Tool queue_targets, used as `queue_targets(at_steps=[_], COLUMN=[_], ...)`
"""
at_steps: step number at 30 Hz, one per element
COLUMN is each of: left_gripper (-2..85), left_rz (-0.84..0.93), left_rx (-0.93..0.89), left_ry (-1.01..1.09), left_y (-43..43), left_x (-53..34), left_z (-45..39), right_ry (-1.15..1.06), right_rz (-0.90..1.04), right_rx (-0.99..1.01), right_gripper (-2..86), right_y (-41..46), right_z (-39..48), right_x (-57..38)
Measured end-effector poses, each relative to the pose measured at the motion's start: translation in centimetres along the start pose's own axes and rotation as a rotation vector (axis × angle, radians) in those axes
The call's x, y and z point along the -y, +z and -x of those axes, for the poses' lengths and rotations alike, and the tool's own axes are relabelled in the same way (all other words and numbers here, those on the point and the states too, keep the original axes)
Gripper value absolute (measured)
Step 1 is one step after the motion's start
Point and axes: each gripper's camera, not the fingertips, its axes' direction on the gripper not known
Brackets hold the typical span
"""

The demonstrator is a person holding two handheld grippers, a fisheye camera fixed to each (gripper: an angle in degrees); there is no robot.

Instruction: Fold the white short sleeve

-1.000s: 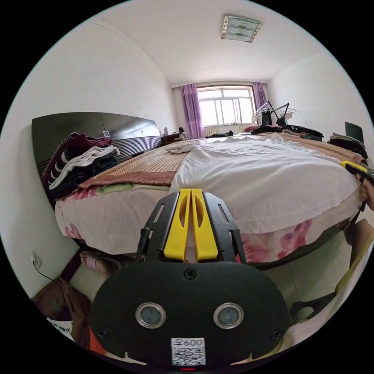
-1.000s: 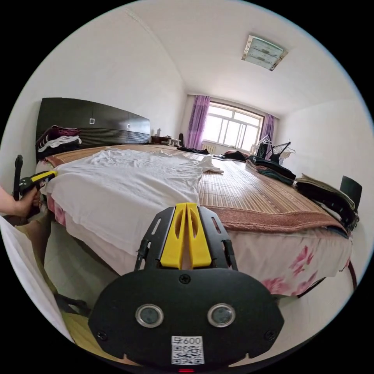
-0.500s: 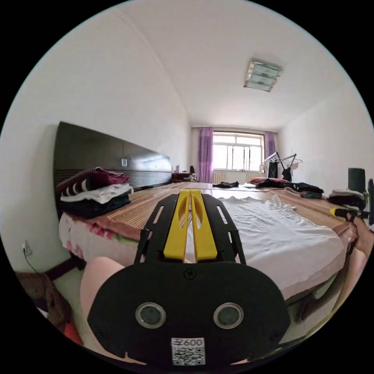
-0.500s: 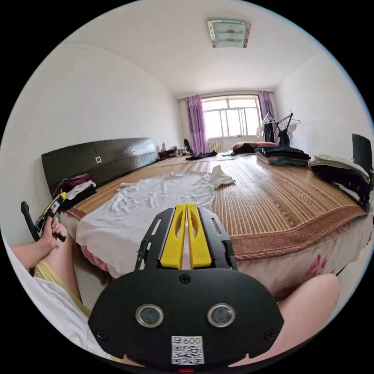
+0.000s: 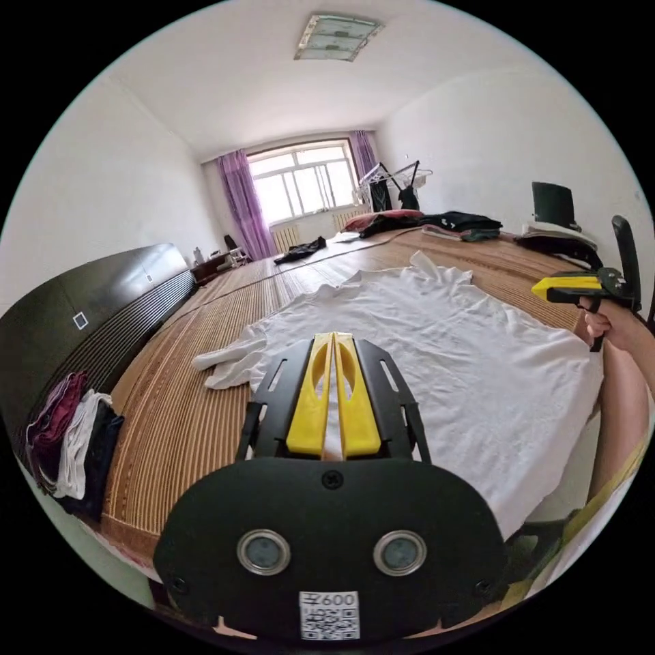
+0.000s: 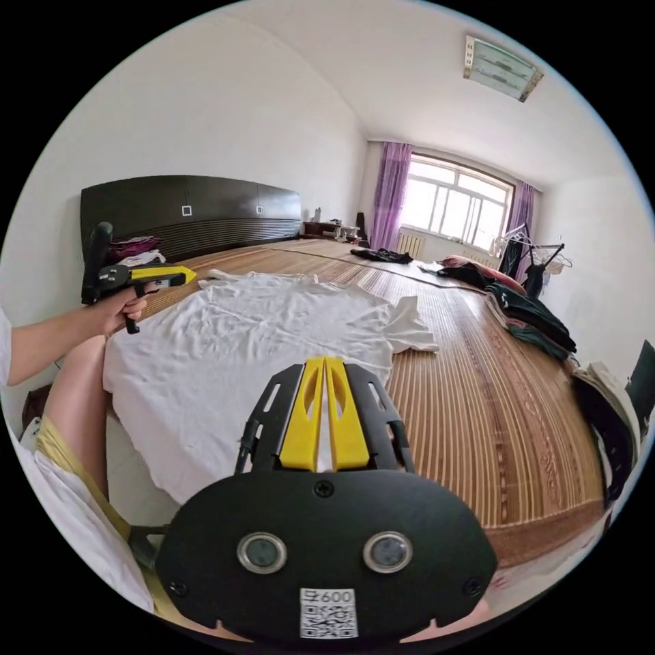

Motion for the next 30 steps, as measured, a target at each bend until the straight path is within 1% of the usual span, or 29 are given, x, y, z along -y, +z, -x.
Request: queue_targets(at_steps=[1,3,5,7,10,11,13,16,18,19,20,21,22,25,30], left_gripper=[0.4,0.5,0.7,0.7,0.7,0.7,0.7,0.6,0.7,0.7,0.8,0.8,0.8,0.8,0.7], left_rz=[0.029,0.063,0.167,0.264,0.276,0.274,0.304,0.319,0.401,0.549,0.523,0.520,0.527,0.547,0.515], left_rx=[-0.007,-0.130,-0.310,-0.324,-0.298,-0.281,-0.259,-0.240,-0.197,-0.109,-0.066,-0.005,0.045,0.086,0.031], left_ry=[-0.026,-0.074,-0.191,-0.308,-0.418,-0.435,-0.445,-0.415,-0.331,-0.230,-0.123,-0.147,-0.145,-0.186,-0.251], left_y=[2.2,6.1,12.5,17.3,22.9,24.7,27.3,30.4,32.4,34.3,34.1,33.7,33.4,32.3,30.5], left_x=[2.6,6.6,11.7,14.8,19.1,20.9,23.4,26.5,27.4,27.3,27.2,27.2,27.0,27.3,27.1], left_z=[0.8,2.5,5.5,7.7,10.5,11.4,12.3,12.5,11.6,10.4,9.0,8.9,8.4,7.8,7.7], right_ry=[0.016,0.063,0.125,0.121,0.121,0.132,0.171,0.176,0.104,0.000,-0.155,-0.203,-0.202,-0.275,-0.274], right_rz=[-0.001,0.020,0.195,0.267,0.176,0.137,0.126,0.183,0.263,0.400,0.464,0.375,0.405,0.401,0.390], right_rx=[0.021,0.071,0.125,0.116,0.050,0.093,0.168,0.201,0.160,-0.004,-0.169,-0.215,-0.360,-0.443,-0.440], right_gripper=[-0.8,-0.8,-0.8,-0.8,-0.8,-0.8,-0.8,-0.8,-0.9,-0.9,-0.9,-0.9,-0.9,-0.9,-0.9], right_y=[1.8,5.3,11.9,15.8,19.4,20.9,23.8,28.9,31.9,34.5,36.0,35.2,35.7,35.7,34.5], right_z=[-1.3,-3.5,-6.4,-7.5,-8.2,-8.5,-8.8,-7.9,-6.3,-4.6,-2.6,-1.5,-0.3,2.7,4.7], right_x=[2.3,6.0,10.9,14.7,20.7,23.0,26.1,29.8,30.7,30.3,28.8,28.2,27.8,27.5,28.5])
